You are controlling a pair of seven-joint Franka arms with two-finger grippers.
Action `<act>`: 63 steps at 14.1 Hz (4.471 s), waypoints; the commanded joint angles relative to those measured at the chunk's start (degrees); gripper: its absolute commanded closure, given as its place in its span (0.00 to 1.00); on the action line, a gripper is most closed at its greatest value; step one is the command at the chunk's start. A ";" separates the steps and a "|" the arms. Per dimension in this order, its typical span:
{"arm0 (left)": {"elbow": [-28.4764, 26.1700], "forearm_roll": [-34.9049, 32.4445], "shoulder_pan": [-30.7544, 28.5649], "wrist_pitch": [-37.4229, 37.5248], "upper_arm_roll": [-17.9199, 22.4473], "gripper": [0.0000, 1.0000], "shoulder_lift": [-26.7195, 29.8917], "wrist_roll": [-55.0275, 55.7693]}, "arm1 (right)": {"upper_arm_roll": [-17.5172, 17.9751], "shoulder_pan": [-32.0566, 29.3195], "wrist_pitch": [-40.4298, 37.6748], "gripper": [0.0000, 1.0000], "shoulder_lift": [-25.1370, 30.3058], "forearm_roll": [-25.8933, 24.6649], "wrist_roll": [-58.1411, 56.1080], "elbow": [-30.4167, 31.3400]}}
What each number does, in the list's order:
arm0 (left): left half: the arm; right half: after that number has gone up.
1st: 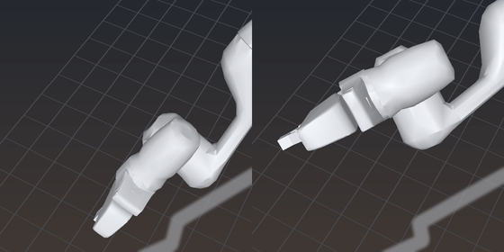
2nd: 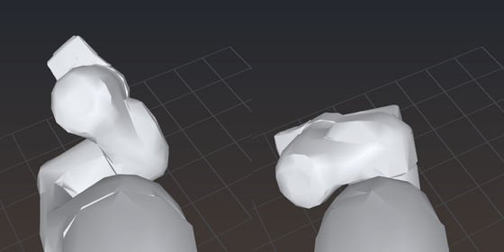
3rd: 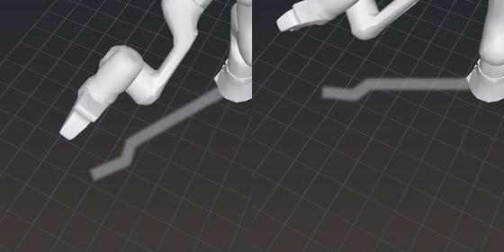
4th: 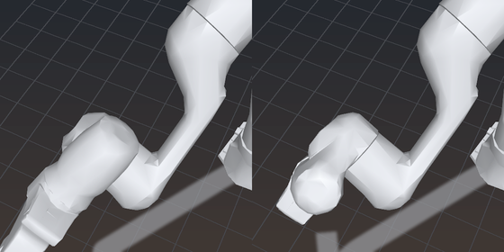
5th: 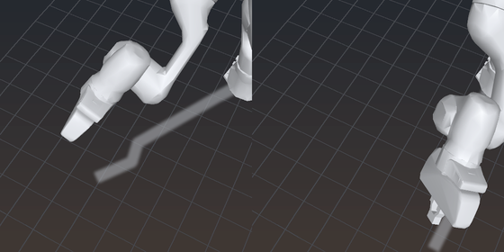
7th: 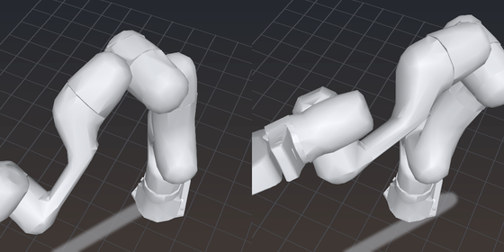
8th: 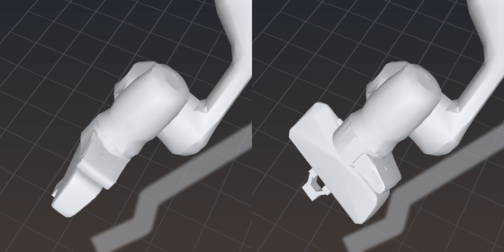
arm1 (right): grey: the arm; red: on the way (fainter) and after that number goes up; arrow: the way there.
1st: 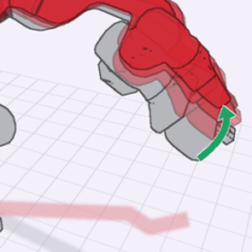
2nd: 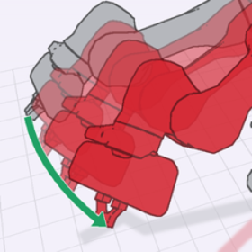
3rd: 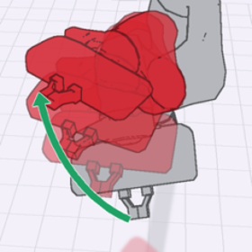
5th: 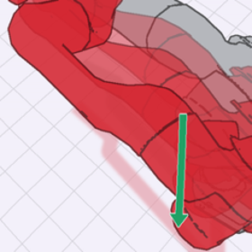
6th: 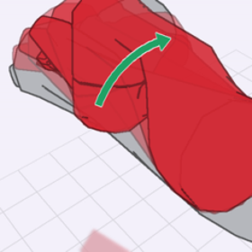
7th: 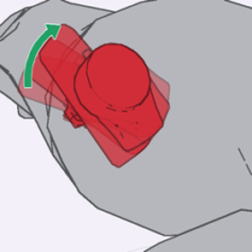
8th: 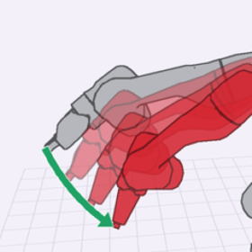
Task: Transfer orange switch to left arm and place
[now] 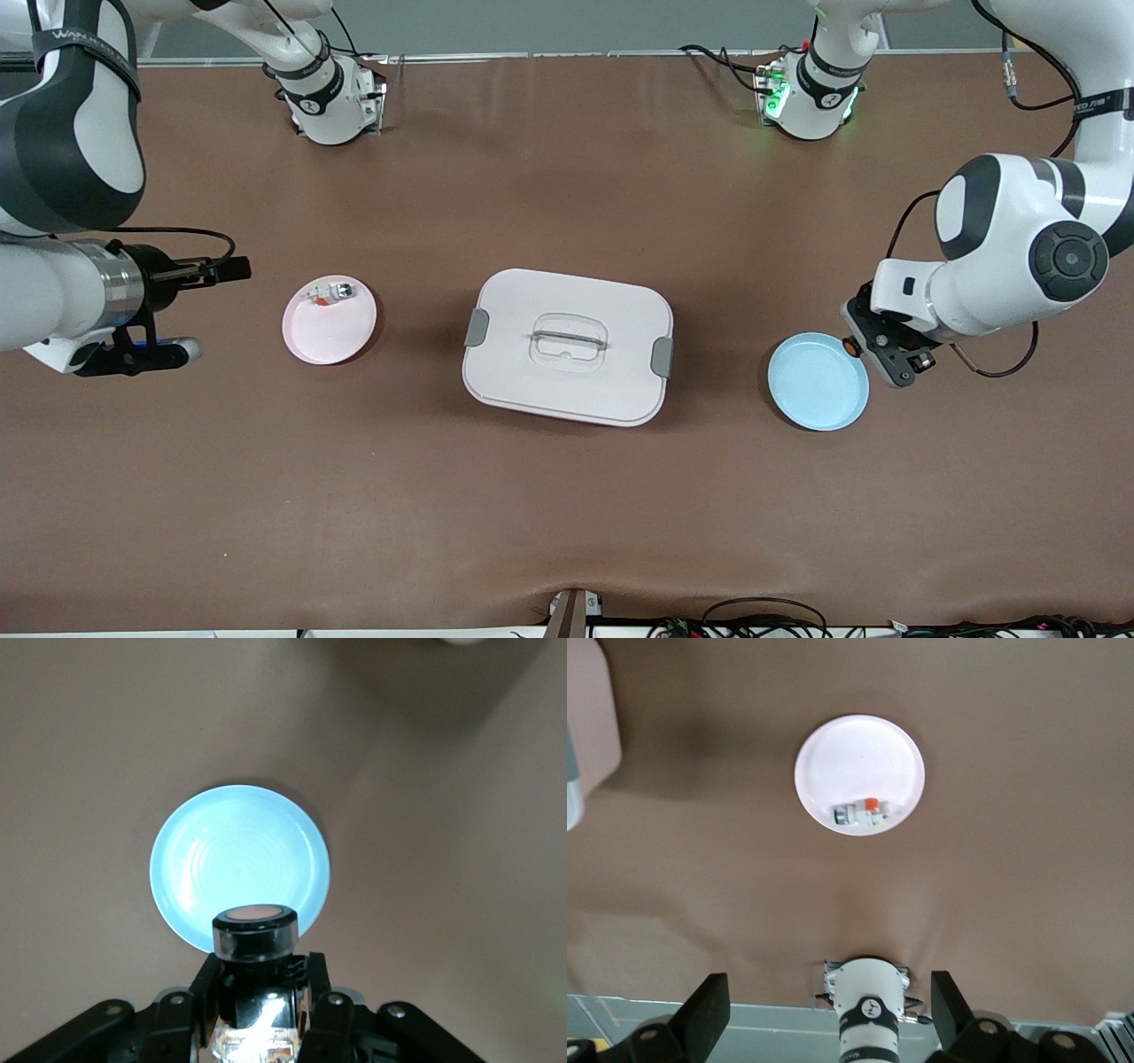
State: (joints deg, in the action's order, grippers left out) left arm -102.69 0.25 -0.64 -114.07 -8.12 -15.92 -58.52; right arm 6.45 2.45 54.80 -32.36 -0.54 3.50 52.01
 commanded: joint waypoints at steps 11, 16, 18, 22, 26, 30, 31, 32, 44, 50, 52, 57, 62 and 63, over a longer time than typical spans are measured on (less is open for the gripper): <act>-15.78 -0.69 -3.76 -28.40 -0.93 1.00 -4.02 -28.31 | 0.67 -2.98 1.09 0.00 3.87 -2.10 -0.25 1.07; -15.96 -0.78 -3.75 -32.95 -1.02 1.00 -7.27 -36.64 | 0.58 -5.00 2.06 0.00 5.37 -2.10 0.45 1.07; -16.57 -0.78 -3.49 -35.77 -1.02 1.00 -8.60 -37.45 | 0.67 -5.79 2.24 0.00 6.17 -2.01 0.37 1.07; -19.47 -0.87 -3.32 -42.45 -0.94 1.00 -10.18 -37.89 | 0.84 -5.53 9.16 0.00 10.38 -1.83 0.45 3.25; -19.74 -0.87 -2.70 -43.78 -0.94 0.98 -10.71 -38.85 | 0.84 -6.49 16.01 0.00 15.38 -0.78 0.63 11.33; -19.65 -1.22 -2.44 -46.58 -0.94 0.91 -12.29 -39.21 | 0.93 -6.67 27.79 0.00 22.68 -0.60 1.07 23.54; -19.65 -1.22 -2.61 -47.03 -0.94 0.87 -12.55 -39.21 | 0.84 -6.67 28.60 0.00 23.56 -0.25 1.15 24.96; -19.65 -1.22 -2.70 -47.12 -0.94 0.87 -12.56 -39.21 | 0.76 -6.85 28.60 0.00 23.92 0.97 1.07 25.50; -18.77 -0.43 -3.58 -37.83 -1.11 0.00 -6.16 -29.92 | 0.84 -8.26 28.78 0.00 29.02 1.77 1.07 32.45; -9.75 1.41 -5.16 -16.58 -1.11 0.00 0.54 -16.56 | 0.84 -8.43 28.43 0.00 29.20 1.77 1.07 32.10; -5.78 1.68 -6.04 -9.18 -1.11 0.00 2.20 -9.98 | 0.76 -8.43 27.90 0.00 29.11 1.68 1.07 32.19; -2.00 1.68 -6.04 0.41 -1.11 0.00 8.36 10.24 | 1.11 -8.17 27.99 0.00 29.11 1.86 1.07 32.18; 6.97 1.59 -5.95 11.59 -1.02 0.00 8.36 27.21 | 1.28 -7.99 27.90 0.00 29.20 1.77 1.07 32.10; 8.02 1.59 -6.04 12.37 -1.02 0.00 8.36 29.41 | 1.20 -8.08 27.81 0.00 29.20 1.77 1.07 32.10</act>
State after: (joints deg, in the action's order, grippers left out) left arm -97.29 1.25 -6.26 -104.24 -8.90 -7.21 -33.34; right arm 7.24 -4.77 82.53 -4.86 0.37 4.18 82.47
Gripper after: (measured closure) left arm 0.000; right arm 0.000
